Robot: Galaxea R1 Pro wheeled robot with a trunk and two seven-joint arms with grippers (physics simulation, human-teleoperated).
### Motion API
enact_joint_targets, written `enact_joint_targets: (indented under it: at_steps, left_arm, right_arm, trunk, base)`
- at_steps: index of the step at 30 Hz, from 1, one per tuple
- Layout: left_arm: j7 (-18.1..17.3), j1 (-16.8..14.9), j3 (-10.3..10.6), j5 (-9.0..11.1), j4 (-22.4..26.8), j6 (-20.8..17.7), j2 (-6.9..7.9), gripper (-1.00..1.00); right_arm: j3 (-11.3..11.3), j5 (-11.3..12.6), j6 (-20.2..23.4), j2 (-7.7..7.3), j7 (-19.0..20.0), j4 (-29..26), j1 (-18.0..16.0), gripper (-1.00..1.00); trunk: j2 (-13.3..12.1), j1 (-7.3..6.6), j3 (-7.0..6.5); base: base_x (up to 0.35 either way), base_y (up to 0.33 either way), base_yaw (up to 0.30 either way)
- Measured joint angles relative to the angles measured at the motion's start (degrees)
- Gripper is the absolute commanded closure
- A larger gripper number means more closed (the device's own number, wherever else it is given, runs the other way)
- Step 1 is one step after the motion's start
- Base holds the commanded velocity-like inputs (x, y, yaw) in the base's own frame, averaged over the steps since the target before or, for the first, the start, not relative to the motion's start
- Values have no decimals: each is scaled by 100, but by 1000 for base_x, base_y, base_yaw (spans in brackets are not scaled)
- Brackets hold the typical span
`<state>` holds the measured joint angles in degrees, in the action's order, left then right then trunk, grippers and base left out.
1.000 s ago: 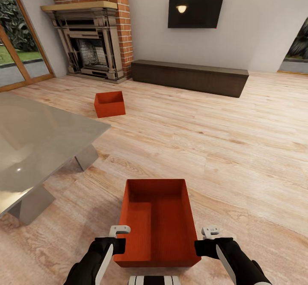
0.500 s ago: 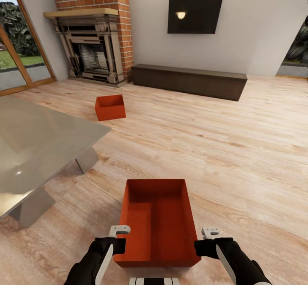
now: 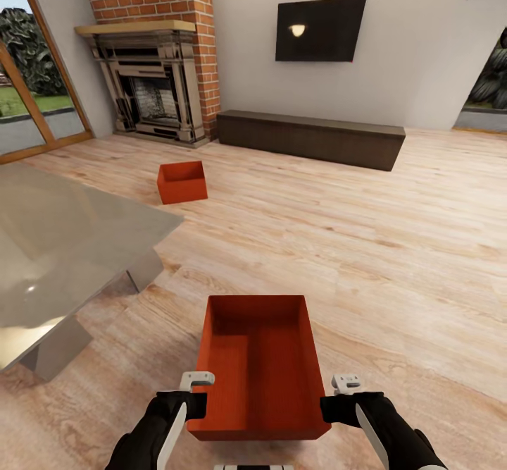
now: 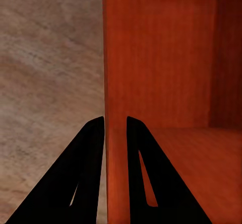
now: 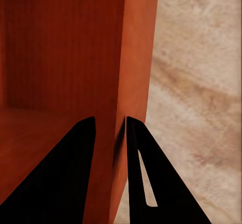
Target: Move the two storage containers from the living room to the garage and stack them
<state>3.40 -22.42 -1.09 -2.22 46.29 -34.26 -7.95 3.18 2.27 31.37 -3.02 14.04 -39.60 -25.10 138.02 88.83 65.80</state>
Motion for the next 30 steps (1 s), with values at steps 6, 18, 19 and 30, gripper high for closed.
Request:
enact_joint_targets:
  at_steps: [6,18,19,30]
  left_arm:
    - [0,0,2,-1,1,1,0,100]
    - [-1,-1,6,0,0,2,-1,100]
    - [-1,-1,6,0,1,2,-2,100]
    - [-1,-1,6,0,0,2,-2,100]
  right_arm:
    - [-6,-9,-13,0,8,4,1,100]
    - [-24,-47,-17,0,35,2,1,100]
    - [-25,-47,-17,0,35,2,1,100]
    - [-25,-47,-16,0,35,2,1,100]
  trunk:
    - [-241,-132,-108]
    - [-722,-396,-417]
    - [-762,-417,-443]
    - [-1203,-659,-722]
  base:
    - [0,0,0]
    - [0,0,-96]
    - [0,0,-206]
    - [0,0,-215]
